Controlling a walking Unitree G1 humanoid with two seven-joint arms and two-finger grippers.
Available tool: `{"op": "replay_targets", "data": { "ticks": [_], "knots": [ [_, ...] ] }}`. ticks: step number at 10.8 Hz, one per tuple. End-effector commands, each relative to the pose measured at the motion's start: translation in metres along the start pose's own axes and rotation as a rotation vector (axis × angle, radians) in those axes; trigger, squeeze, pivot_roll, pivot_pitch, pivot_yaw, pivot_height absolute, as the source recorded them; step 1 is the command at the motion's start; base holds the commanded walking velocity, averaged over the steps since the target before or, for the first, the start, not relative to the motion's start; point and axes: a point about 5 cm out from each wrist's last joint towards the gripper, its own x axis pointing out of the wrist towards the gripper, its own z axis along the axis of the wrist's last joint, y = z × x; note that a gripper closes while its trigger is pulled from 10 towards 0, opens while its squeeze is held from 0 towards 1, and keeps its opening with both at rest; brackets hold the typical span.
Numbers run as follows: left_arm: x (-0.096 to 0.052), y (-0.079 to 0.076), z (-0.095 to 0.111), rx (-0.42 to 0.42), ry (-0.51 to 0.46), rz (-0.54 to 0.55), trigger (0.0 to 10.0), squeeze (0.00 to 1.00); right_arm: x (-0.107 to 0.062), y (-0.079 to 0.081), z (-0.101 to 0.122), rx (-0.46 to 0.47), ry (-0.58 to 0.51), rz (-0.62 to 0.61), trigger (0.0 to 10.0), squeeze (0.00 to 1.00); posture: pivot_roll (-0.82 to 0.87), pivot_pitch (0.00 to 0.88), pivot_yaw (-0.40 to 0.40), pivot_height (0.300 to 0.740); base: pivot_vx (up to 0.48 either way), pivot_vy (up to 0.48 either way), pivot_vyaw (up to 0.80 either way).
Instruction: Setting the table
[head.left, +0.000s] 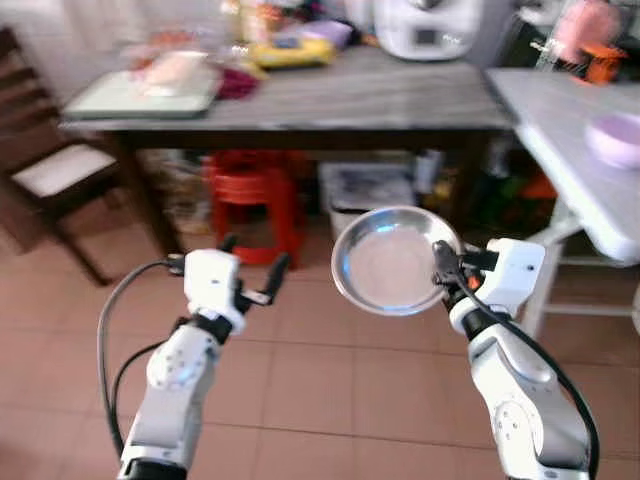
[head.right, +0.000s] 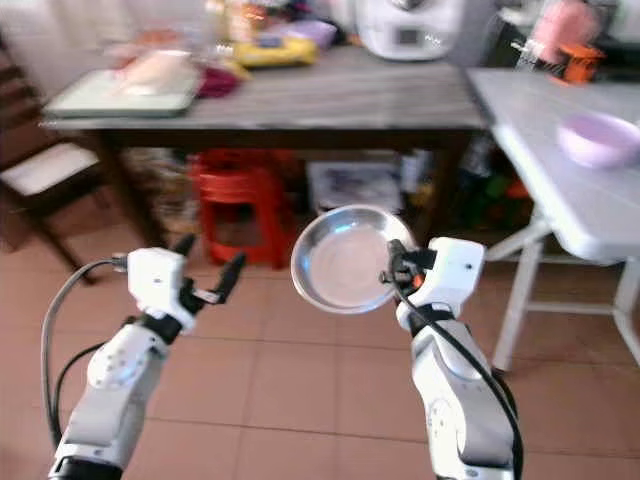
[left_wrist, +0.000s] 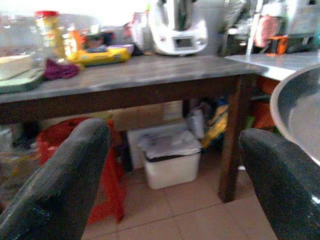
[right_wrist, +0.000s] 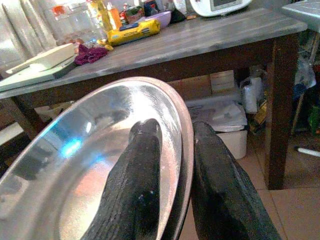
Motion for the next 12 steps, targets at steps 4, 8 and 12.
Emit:
{"op": "replay_targets", "data": {
  "ticks": [4, 8, 12],
  "knots": [
    [0.0, -0.017, 0.001, -0.016, -0.011, -0.063, 10.0, 0.0, 0.0, -0.004, 0.007, -0.01, -0.029, -0.009, 10.0, 0.0, -0.08, 0.047, 0.066, 0.74, 0.061, 0.0, 0.0],
    [0.001, -0.02, 0.001, -0.026, -0.011, -0.087, 10.0, 0.0, 0.001, -0.003, 0.006, -0.015, -0.028, -0.003, 10.0, 0.0, -0.08, 0.045, 0.069, 0.74, 0.297, 0.0, 0.0],
    [0.0, -0.026, 0.001, -0.024, -0.012, -0.122, 10.0, 0.0, 0.001, -0.003, 0.005, -0.015, -0.028, -0.007, 10.0, 0.0, -0.08, 0.044, 0.074, 0.74, 0.331, 0.0, 0.0]
  ]
}}
